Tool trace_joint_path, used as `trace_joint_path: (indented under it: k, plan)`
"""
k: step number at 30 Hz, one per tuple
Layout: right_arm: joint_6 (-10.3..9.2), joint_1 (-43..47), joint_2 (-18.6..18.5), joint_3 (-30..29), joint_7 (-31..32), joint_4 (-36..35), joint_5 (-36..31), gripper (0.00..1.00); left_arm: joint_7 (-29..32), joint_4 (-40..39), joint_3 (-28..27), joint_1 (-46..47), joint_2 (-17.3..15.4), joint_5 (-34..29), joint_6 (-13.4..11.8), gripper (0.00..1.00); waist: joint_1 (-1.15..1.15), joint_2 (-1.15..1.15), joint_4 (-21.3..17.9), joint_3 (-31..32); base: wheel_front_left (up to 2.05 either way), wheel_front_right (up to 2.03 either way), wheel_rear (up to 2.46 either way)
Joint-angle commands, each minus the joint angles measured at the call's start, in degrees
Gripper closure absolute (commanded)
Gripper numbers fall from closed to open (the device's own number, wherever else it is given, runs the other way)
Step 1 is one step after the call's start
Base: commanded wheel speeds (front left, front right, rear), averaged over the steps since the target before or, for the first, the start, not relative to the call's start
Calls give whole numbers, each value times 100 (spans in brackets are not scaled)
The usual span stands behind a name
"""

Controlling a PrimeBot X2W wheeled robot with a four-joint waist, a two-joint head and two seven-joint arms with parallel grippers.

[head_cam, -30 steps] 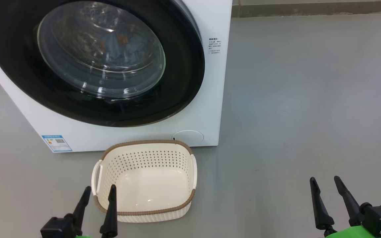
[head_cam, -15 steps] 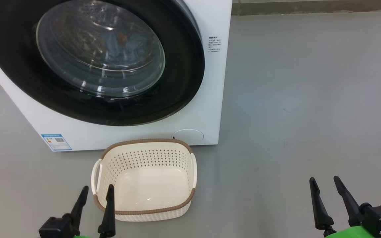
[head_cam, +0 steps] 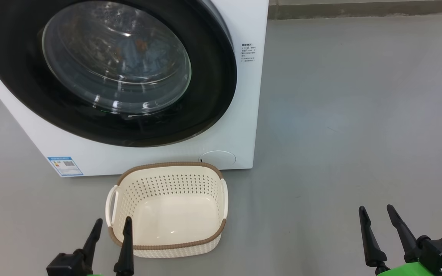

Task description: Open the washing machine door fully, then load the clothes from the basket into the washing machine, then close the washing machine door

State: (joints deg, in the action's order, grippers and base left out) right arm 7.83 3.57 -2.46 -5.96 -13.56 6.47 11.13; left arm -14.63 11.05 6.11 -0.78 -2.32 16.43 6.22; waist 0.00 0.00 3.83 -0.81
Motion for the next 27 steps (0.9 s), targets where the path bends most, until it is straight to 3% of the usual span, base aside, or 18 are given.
trace_joint_path:
  k: [1, 27]
  plan:
    - [-34, -139, -42, 162, -55, -119, 23, 0, -37, -104, -175, 160, -56, 12, -26, 0, 0, 0, -4, -1, 0, 0, 0]
    - [-34, -136, -42, 210, -34, -89, -35, 0, -37, -48, 110, 111, -55, 417, 124, 0, 0, 0, 2, 37, 0, 0, 0]
